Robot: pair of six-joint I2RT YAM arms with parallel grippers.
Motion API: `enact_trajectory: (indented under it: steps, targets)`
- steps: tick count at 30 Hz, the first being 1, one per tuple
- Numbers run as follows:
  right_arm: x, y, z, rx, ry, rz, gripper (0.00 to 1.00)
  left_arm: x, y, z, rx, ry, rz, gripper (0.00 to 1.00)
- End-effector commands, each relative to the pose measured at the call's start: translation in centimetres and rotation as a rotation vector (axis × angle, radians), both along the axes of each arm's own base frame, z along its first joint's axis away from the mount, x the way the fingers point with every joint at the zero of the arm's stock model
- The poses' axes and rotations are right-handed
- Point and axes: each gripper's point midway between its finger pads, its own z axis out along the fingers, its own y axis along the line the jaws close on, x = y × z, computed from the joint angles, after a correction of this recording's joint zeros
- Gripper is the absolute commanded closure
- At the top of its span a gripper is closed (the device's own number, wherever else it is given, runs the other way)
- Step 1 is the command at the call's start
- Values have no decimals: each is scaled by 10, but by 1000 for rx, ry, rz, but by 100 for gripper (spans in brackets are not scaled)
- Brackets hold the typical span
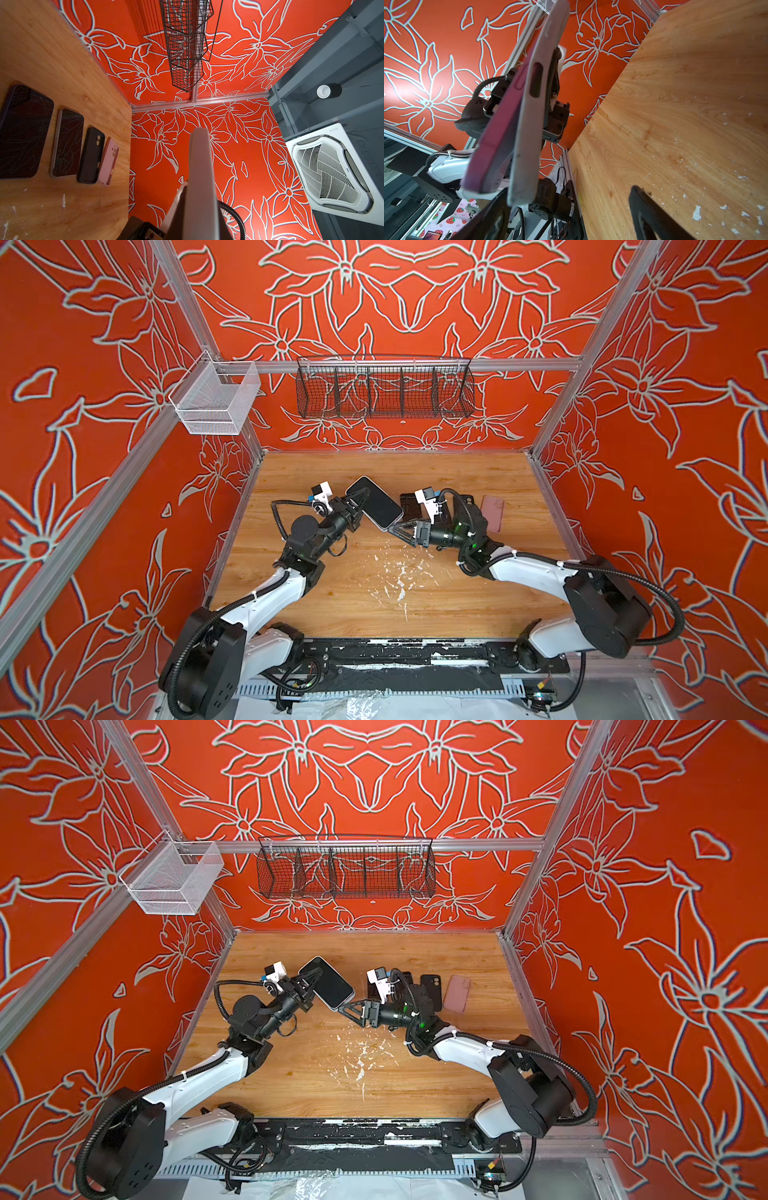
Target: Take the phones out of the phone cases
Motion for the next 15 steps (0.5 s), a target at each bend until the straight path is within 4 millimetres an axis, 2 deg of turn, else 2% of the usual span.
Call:
enact_trajectory:
  steps: [1,7,15]
  targets:
    - [19,-7,-5,12,50,-71,11,-26,-15,52,-52,-153,-102,100]
    - [21,-10,8,41,31,-60,14,-28,-19,48,-43,-154,-113,100]
    - [9,-8,26,68,-12,18,22,-25,-19,44,-8,-162,-95,100]
